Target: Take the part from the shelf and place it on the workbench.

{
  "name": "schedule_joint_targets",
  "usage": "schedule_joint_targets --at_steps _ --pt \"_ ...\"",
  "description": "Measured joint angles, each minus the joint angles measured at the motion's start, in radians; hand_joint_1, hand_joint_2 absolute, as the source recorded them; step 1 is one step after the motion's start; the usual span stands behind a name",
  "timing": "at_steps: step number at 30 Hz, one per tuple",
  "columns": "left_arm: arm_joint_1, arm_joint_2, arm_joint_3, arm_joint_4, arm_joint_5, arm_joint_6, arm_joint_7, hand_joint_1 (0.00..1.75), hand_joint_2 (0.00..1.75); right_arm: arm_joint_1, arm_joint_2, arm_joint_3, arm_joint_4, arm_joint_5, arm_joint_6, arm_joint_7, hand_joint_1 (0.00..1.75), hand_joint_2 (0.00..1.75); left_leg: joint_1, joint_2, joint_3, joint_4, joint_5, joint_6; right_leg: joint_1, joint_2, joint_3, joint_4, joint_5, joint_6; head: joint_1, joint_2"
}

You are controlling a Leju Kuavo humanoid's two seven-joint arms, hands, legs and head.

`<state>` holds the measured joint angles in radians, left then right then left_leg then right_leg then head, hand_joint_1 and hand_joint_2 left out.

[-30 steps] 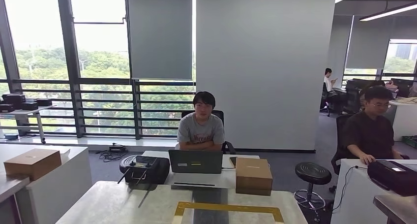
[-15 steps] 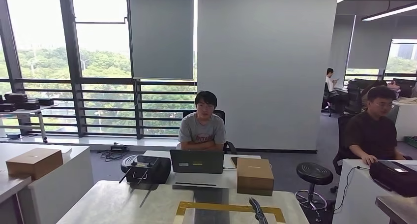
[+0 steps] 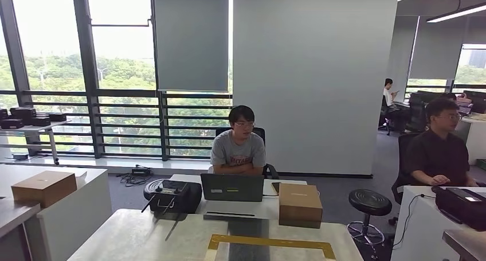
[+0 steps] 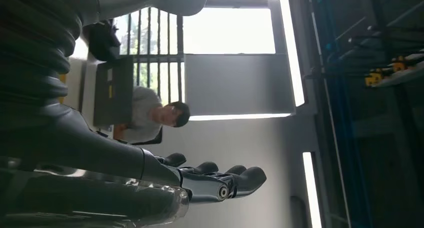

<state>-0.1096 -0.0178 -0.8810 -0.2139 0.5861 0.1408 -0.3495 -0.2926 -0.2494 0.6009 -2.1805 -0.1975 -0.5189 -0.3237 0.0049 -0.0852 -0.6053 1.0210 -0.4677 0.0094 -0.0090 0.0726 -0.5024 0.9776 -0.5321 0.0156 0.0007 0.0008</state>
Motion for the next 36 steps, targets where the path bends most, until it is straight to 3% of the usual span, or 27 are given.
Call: schedule_joint_targets --at_steps 3,10,18,24,27,29,30,32,36 --pt "0.003 0.008 0.021 0.001 0.051 0.0 -0.025 0.0 0.0 0.082 -0.001 -0.009 -0.064 -0.038 0.049 -0.055 0.0 1.75 0.0 0.004 0.0 0.0 -0.001 0.001 0.0 0.0 0.0 0.0 0.0 -0.001 0.0 0.0" --pt "0.004 0.028 0.101 0.002 0.192 0.0 -0.089 0.0 0.0 0.221 -0.002 -0.043 -0.088 -0.157 0.121 -0.088 0.0 1.75 -0.001 0.015 0.001 -0.001 -0.002 0.002 0.0 0.005 0.0 0.0 -0.001 -0.001 0.0 0.0" --pt "0.008 0.055 0.25 0.003 0.402 0.0 -0.092 0.0 0.0 0.307 -0.002 -0.106 -0.081 -0.274 0.166 -0.116 0.0 1.75 -0.006 0.018 0.001 0.0 -0.004 0.006 -0.004 0.007 0.0 -0.002 -0.001 0.002 0.0 0.0" --pt "0.01 0.064 0.338 0.006 0.434 0.0 -0.088 0.0 0.0 0.319 -0.001 -0.118 -0.068 -0.303 0.172 -0.109 0.0 1.75 -0.015 0.019 0.001 0.003 -0.009 0.017 -0.012 0.009 0.001 -0.003 -0.003 0.012 0.0 0.0" --pt "0.011 0.066 0.361 0.006 0.434 0.0 -0.087 0.0 0.0 0.324 -0.001 -0.119 -0.065 -0.305 0.171 -0.107 0.0 1.75 -0.011 0.025 0.008 -0.005 -0.008 0.027 -0.013 0.003 -0.001 0.0 -0.011 0.021 0.0 0.0" --pt "0.013 0.067 0.373 0.007 0.434 0.0 -0.087 0.0 0.0 0.323 -0.001 -0.12 -0.063 -0.305 0.171 -0.106 0.0 1.75 -0.007 0.036 0.017 -0.014 -0.007 0.034 -0.01 -0.029 -0.032 0.066 -0.051 0.026 0.001 0.0" --pt "0.016 0.068 0.378 0.007 0.434 0.0 -0.087 0.0 0.0 0.323 -0.001 -0.121 -0.062 -0.306 0.171 -0.106 0.0 1.75 -0.007 0.044 0.02 -0.015 -0.008 0.036 -0.009 -0.047 -0.065 0.13 -0.083 0.028 0.001 0.0" --pt "0.019 0.069 0.383 0.007 0.434 0.0 -0.087 0.0 0.0 0.325 -0.001 -0.121 -0.06 -0.306 0.171 -0.106 0.0 1.75 -0.009 0.054 0.021 -0.015 -0.01 0.037 -0.009 -0.062 -0.118 0.229 -0.127 0.029 0.001 0.0" --pt "0.02 0.069 0.387 0.008 0.434 0.0 -0.087 0.0 0.0 0.325 0.0 -0.121 -0.059 -0.306 0.171 -0.106 0.0 1.75 -0.01 0.059 0.021 -0.015 -0.012 0.037 -0.009 -0.064 -0.145 0.273 -0.139 0.029 0.001 0.0"
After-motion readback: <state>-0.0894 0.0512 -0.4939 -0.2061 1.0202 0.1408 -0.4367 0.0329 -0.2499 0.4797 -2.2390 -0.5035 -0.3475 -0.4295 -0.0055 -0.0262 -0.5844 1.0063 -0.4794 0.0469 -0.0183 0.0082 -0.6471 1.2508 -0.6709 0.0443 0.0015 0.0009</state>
